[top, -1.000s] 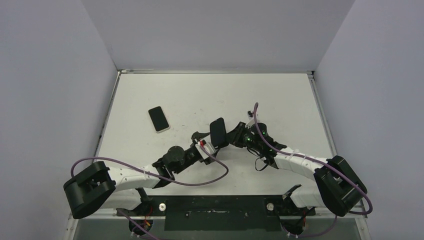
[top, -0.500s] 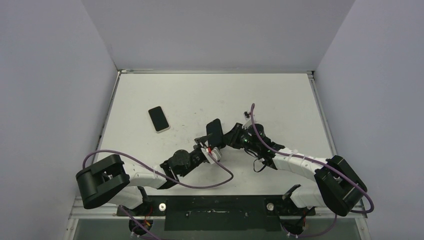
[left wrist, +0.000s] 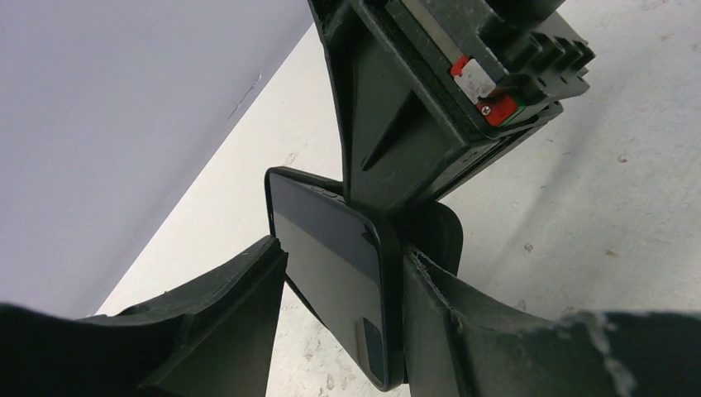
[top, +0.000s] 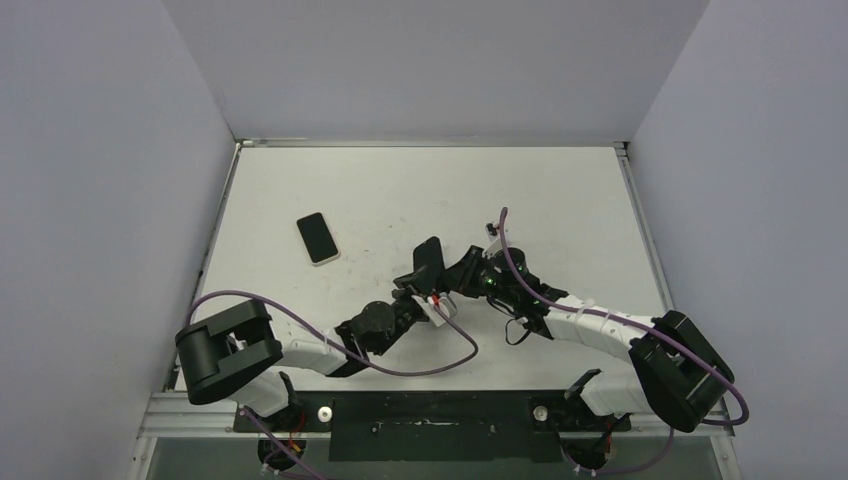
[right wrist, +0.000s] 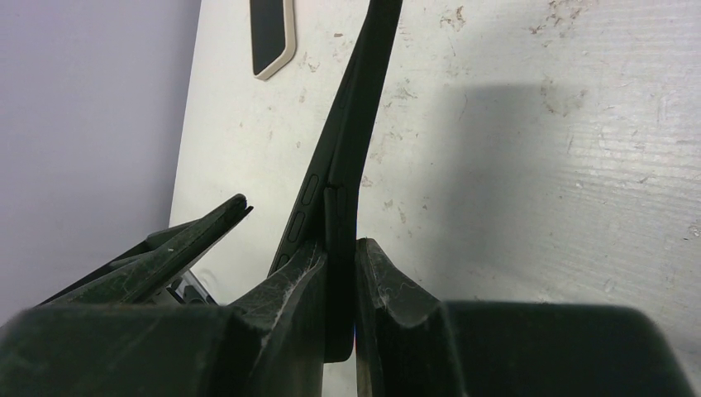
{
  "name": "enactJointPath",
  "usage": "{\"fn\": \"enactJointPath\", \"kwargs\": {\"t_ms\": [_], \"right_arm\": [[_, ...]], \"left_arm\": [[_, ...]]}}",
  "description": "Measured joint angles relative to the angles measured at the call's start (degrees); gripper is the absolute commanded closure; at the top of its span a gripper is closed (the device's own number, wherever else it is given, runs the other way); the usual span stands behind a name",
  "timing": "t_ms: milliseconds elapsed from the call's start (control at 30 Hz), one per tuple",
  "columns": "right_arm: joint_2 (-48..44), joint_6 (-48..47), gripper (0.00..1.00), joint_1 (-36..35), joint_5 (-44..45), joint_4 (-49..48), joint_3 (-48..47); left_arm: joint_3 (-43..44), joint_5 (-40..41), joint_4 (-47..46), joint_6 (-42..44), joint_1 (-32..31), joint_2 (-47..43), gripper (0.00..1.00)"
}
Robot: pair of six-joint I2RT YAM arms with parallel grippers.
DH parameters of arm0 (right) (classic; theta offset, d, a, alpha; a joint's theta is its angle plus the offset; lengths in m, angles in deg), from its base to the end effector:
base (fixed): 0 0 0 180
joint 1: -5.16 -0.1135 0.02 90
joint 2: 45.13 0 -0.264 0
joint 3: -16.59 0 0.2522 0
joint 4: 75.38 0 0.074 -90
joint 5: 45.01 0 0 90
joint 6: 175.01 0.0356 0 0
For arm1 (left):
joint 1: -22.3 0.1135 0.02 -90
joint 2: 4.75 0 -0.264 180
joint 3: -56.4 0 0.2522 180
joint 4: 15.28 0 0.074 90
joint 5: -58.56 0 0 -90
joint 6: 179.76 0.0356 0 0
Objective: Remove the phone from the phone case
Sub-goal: Remove the phone case from the phone.
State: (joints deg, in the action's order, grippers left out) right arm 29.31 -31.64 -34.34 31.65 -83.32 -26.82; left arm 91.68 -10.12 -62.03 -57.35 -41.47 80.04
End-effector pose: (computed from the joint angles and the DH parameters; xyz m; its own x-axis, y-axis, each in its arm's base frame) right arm 0.1994 0.1750 0.1952 -0.8087 0.3453 -0.4762 -0.2241 0.5676 0.7922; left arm 0.1295 -0.2336 0.1794 0.3439 0.4317 -0.8339 0.5814 0.5995 0.5501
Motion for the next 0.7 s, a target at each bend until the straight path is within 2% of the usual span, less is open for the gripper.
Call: {"fn": "enactJointPath", "kwargs": {"t_ms": [233, 467, 700], "right_arm": [[0.0, 0.04, 1.0, -0.31, 1.42, 0.42, -0.26], [-0.33, 0.09, 1.0, -0.76, 2.69, 1.95, -0.81], [-0.31, -0.57, 1.0, -1.57, 3.06, 2.36, -1.05]], "left_arm": [[0.5, 2.78, -0.96, 0.02, -0.72, 1.55, 0.7], [0.48, 5.42, -0.04, 1.36, -2.45, -0.07, 1.0], [0.28, 8.07, 5.31, 1.27, -2.47, -6.73, 1.0]]}}
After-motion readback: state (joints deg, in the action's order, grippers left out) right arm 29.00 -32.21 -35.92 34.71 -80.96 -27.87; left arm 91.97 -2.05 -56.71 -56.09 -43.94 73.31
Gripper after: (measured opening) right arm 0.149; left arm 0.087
